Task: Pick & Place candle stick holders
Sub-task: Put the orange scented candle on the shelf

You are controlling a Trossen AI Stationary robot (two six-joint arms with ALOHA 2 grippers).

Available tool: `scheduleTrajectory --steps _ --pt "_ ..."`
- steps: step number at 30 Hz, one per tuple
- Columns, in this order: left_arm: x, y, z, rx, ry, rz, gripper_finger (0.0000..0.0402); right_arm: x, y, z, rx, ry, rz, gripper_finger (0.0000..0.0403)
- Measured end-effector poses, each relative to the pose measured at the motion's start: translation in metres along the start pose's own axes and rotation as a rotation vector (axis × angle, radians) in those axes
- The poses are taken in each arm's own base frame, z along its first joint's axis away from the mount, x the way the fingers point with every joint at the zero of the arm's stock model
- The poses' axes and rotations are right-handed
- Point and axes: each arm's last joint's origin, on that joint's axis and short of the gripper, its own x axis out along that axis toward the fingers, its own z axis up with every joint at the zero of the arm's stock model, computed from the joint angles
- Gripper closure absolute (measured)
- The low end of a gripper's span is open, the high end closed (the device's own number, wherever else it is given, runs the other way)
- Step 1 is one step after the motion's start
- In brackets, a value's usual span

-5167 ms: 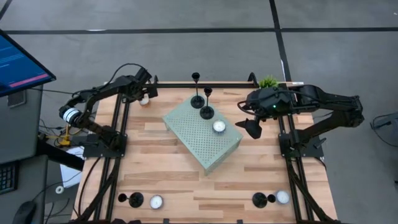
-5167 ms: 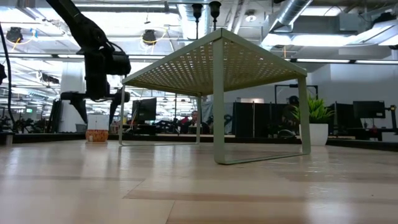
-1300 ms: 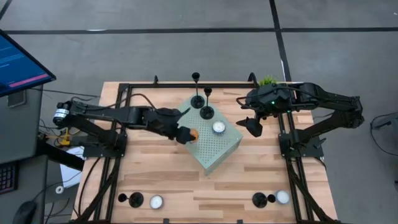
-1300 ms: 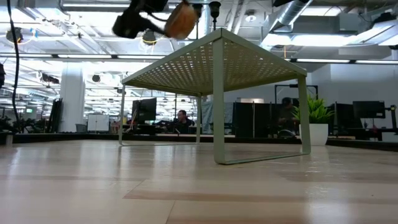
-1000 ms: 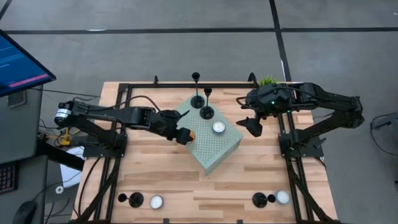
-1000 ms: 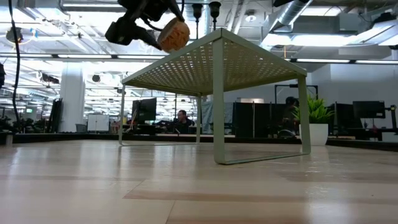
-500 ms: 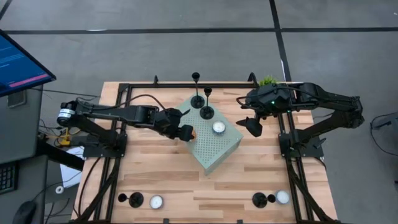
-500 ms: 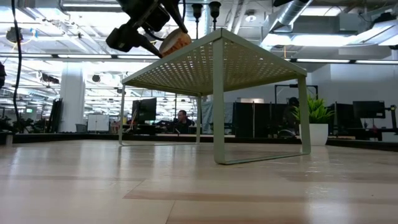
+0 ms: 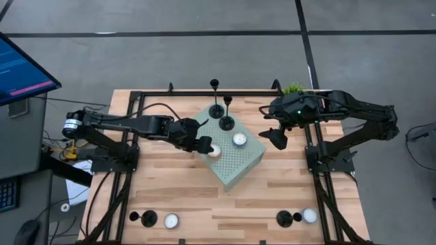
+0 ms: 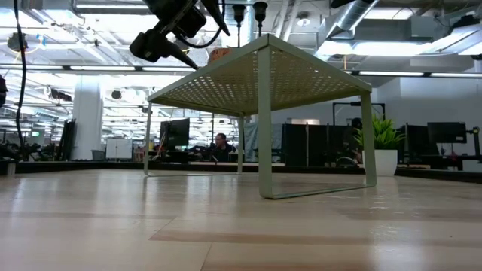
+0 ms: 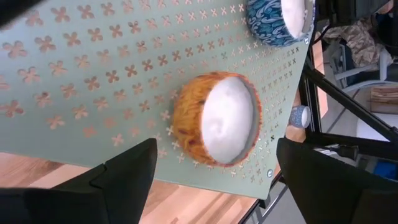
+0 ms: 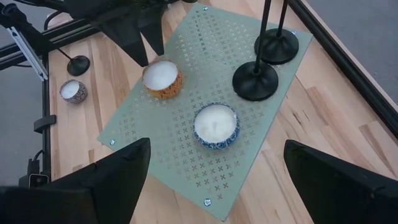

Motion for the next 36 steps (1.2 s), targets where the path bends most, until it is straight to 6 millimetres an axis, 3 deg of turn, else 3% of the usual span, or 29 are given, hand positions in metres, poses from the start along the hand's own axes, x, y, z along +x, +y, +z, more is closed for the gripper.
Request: scheduleTrajectory --steps 7,12,18,23,29,33,36 --pt "-0.010 -0.004 0.003 -0.003 -0.016 -0.028 0.0066 0.000 0.001 0.002 -0.029 -0.018 0.005 0.0045" --pt "-0.046 -0.026 0.006 0.046 -0.063 -0.167 0.0066 0.010 0.008 0.019 -0.157 -0.142 0.035 0.0045" --pt "-0.101 -0.040 0.011 0.120 -0.243 -0.298 0.0066 0.050 0.032 0.037 -0.439 -0.109 0.034 0.0045" --pt "-0.134 -0.036 0.013 0.165 -0.390 -0.342 0.0066 0.086 0.055 0.050 -0.591 -0.036 0.054 0.0040" --pt "-0.151 -0.032 0.013 0.228 -0.453 -0.356 0.0066 0.117 0.073 0.062 -0.626 0.027 0.108 0.0030" --pt "-0.156 -0.031 0.013 0.265 -0.466 -0.357 0.0066 0.126 0.074 0.075 -0.621 0.012 0.107 0.0028" --pt "-0.158 -0.030 0.013 0.281 -0.475 -0.361 0.0066 0.147 0.075 0.075 -0.622 0.069 0.118 0.0028"
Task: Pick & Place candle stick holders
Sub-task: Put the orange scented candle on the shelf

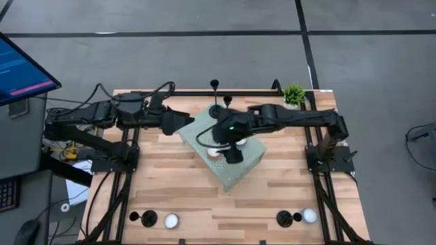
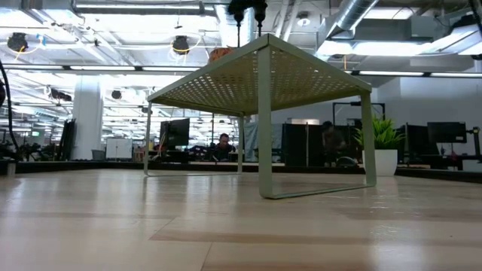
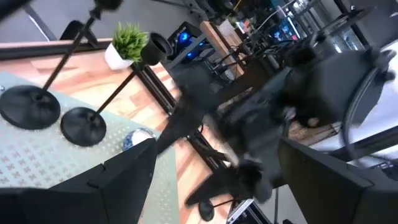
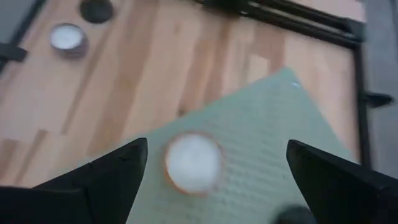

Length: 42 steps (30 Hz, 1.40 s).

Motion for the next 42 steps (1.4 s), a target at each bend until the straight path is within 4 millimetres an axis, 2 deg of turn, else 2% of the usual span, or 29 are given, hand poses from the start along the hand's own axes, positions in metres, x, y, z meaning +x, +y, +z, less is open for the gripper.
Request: scheduleTrajectory --steps 7,12,15,21,31,35,42 --pt "-0.012 0.000 0.005 0.017 -0.025 -0.026 0.0066 0.031 -0.002 0.001 0.061 0.051 0.081 0.0028" --pt "-0.027 0.001 0.010 0.048 -0.072 -0.028 0.0066 0.043 -0.010 -0.002 0.099 0.082 0.071 0.0028" --pt "-0.038 0.006 0.012 0.083 -0.102 0.024 0.0066 0.050 -0.010 -0.006 0.117 0.125 0.077 0.0028" --pt "-0.054 0.024 0.008 0.141 -0.119 0.237 0.0066 0.061 -0.010 -0.008 0.140 0.151 0.079 0.0028" --pt "-0.042 0.044 -0.013 0.211 -0.062 0.347 0.0066 0.062 -0.015 -0.011 0.159 0.165 0.073 0.0028" --pt "-0.039 0.057 -0.024 0.200 -0.040 0.377 0.0066 0.070 -0.014 -0.015 0.159 0.198 0.082 0.0028" --pt "-0.044 0.064 -0.028 0.174 -0.049 0.375 0.0066 0.072 -0.016 -0.016 0.163 0.192 0.080 0.0028"
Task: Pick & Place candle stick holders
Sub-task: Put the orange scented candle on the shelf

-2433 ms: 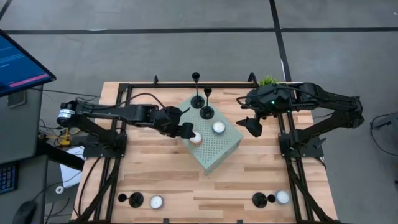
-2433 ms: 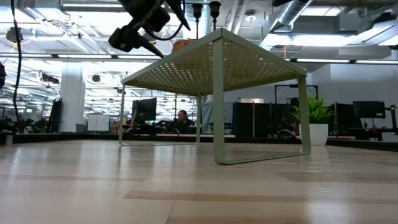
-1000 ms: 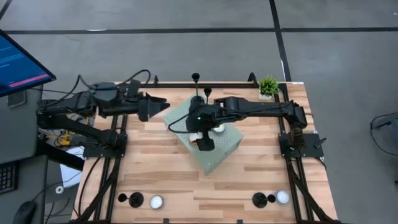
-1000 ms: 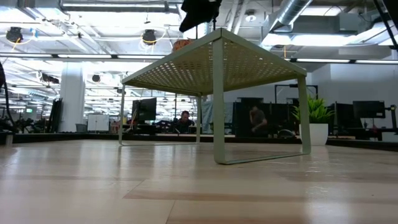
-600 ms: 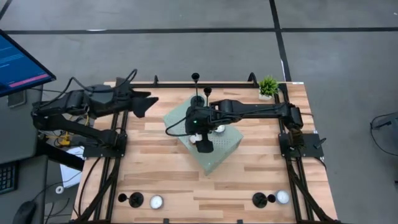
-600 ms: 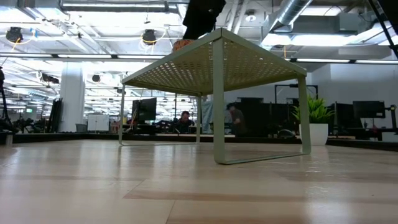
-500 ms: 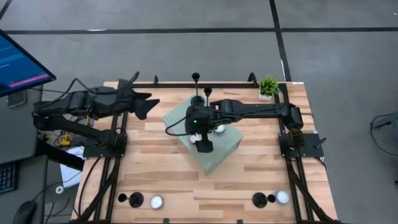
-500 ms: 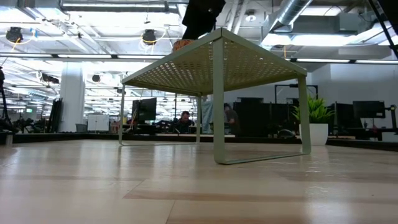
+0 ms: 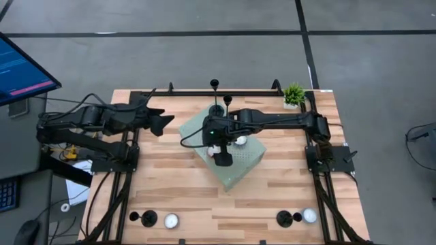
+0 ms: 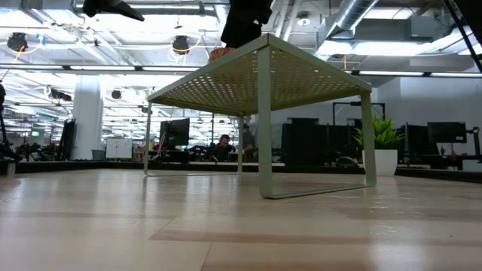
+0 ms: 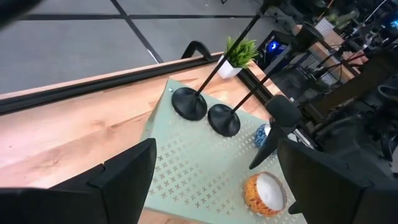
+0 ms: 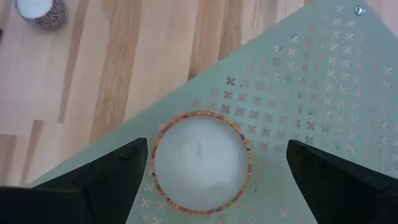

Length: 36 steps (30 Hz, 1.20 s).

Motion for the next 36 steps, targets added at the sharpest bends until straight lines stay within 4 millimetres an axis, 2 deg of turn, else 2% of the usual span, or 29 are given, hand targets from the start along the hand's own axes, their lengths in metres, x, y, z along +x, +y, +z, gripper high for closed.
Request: scheduleTrajectory --steps 3,9,17,26,31,36 --pt "-0.003 0.001 0.001 -0.006 -0.008 -0.005 0.0066 0.001 0.000 0.000 0.003 0.003 0.023 0.0028" --pt "-0.005 0.003 0.002 -0.009 -0.019 -0.004 0.0066 0.022 -0.003 -0.001 0.007 0.045 0.031 0.0028" --pt "-0.005 0.003 0.002 -0.008 -0.021 -0.002 0.0066 0.023 -0.005 -0.004 0.013 0.070 0.027 0.0034" --pt "-0.005 0.003 0.002 -0.007 -0.021 -0.002 0.0066 0.023 -0.005 -0.006 0.015 0.090 0.026 0.0109" --pt "-0.005 0.003 0.002 -0.007 -0.021 -0.002 0.0066 0.016 -0.005 -0.005 0.014 0.072 0.019 0.0121" --pt "-0.005 0.003 0.002 -0.007 -0.022 -0.002 0.0066 -0.012 -0.004 -0.005 0.024 0.021 -0.013 0.0124"
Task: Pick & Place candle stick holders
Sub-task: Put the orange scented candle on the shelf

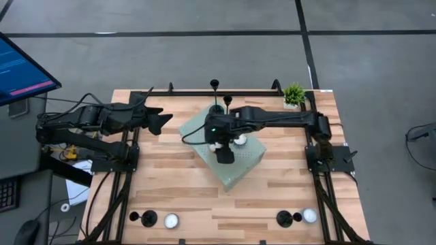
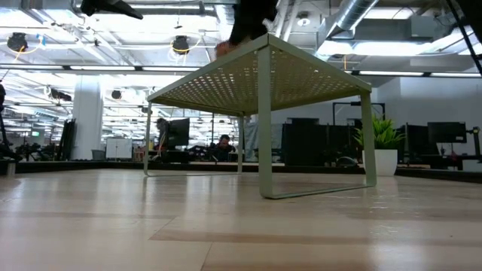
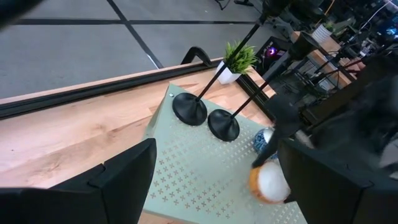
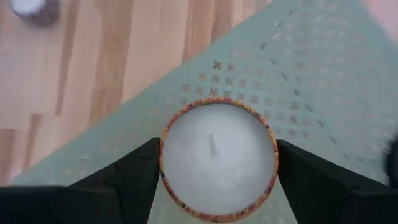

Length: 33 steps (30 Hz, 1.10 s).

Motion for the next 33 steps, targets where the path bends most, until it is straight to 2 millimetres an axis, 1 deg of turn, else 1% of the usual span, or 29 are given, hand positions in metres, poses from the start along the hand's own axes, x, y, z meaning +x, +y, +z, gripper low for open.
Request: scheduleTrajectory --steps 5,7,10,14,18,20,22,26,29,33 --pt "0.000 0.000 0.000 0.000 -0.001 0.000 0.0066 -0.041 0.001 -0.003 0.044 -0.079 -0.011 0.0125" --pt "0.000 0.000 0.000 -0.001 -0.001 -0.001 0.0066 -0.050 0.002 -0.006 0.067 -0.087 -0.011 0.0126" --pt "0.000 0.000 0.000 -0.004 -0.005 -0.004 0.0066 -0.063 0.009 -0.012 0.090 -0.066 -0.029 0.0127" --pt "0.000 -0.001 0.001 -0.004 -0.005 -0.004 0.0066 -0.087 0.022 -0.026 0.128 -0.015 -0.068 0.0128" --pt "0.000 -0.001 0.001 -0.004 -0.014 -0.004 0.0066 -0.101 0.034 -0.039 0.187 0.054 -0.138 0.0128" --pt "0.000 -0.001 0.001 -0.004 -0.015 -0.005 0.0066 -0.103 0.040 -0.045 0.199 0.091 -0.183 0.0128" --pt "0.000 -0.001 0.002 -0.007 -0.018 -0.008 0.0066 -0.101 0.046 -0.047 0.204 0.123 -0.217 0.0128" --pt "0.000 -0.002 0.002 0.005 -0.021 -0.010 0.0066 -0.089 0.054 -0.054 0.225 0.141 -0.259 0.0128" --pt "0.000 -0.002 0.002 0.005 -0.024 -0.014 0.0066 -0.078 0.058 -0.071 0.272 0.157 -0.272 0.0128" --pt "0.000 -0.002 0.003 0.002 -0.028 -0.017 0.0066 -0.073 0.061 -0.098 0.353 0.069 -0.251 0.0127"
